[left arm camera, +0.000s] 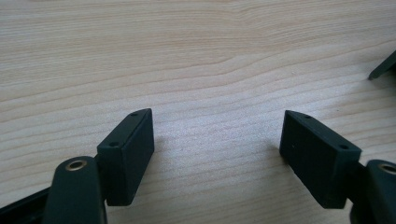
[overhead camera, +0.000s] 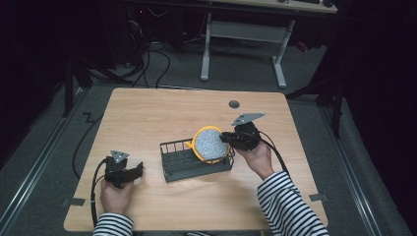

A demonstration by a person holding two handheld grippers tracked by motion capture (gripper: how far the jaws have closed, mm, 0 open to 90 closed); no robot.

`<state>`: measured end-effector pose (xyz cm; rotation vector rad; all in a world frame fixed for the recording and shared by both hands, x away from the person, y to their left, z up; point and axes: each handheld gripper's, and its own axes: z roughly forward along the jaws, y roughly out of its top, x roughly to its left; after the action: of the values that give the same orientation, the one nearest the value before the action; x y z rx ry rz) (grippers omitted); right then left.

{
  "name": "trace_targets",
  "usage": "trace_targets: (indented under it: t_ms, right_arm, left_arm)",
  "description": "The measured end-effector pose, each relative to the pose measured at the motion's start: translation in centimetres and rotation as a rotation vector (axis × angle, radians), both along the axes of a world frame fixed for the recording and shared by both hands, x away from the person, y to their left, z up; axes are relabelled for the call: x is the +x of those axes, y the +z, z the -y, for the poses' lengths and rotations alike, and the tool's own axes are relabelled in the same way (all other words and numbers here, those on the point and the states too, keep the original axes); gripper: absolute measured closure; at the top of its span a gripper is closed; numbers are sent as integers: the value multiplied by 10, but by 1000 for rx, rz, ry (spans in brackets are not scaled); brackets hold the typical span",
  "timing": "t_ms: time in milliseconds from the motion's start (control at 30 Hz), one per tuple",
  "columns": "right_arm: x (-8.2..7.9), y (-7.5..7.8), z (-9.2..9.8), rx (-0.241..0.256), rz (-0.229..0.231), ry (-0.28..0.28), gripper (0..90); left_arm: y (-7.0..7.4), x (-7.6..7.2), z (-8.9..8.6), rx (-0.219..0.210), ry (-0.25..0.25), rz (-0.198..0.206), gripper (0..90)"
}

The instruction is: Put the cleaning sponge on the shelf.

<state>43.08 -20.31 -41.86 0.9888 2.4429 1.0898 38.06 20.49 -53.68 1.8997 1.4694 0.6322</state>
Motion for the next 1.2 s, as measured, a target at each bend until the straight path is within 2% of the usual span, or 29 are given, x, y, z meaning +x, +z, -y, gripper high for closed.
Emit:
trace_targets:
  t_ms: [133, 400, 567, 633, 767, 867, 1000, 1067, 1200]
  right_arm:
    - [-1, -6, 3, -9, -22, 0, 810]
    - [-1, -7, 2, -35, -29, 9, 807]
    - [-1, -8, 3, -31, -30, 15, 799]
    - [-1, -8, 3, -21, -38, 6, 760]
    - [-1, -7, 5, 0, -46, -9, 606]
    - [-6, -3, 5, 13, -19, -25, 525]
    - [-10, 1, 9, 44, 8, -42, 516]
    - [-11, 2, 16, 74, 1, -55, 510]
    - [-14, 8, 28, 89, 17, -86, 507]
  left_arm:
    - [0, 0, 0, 0, 0, 0, 267]
    - [0, 0, 0, 1, 0, 0, 267]
    - [0, 0, 0, 0, 0, 0, 267]
    - [0, 0, 0, 0, 0, 0, 267]
    - [0, 0, 0, 0, 0, 0, 267]
    - [0, 0, 0, 0, 0, 0, 267]
    - [0, 0, 0, -1, 1, 1, 267]
    - [0, 0, 0, -1, 1, 1, 268]
    - [0, 0, 0, -1, 0, 1, 268]
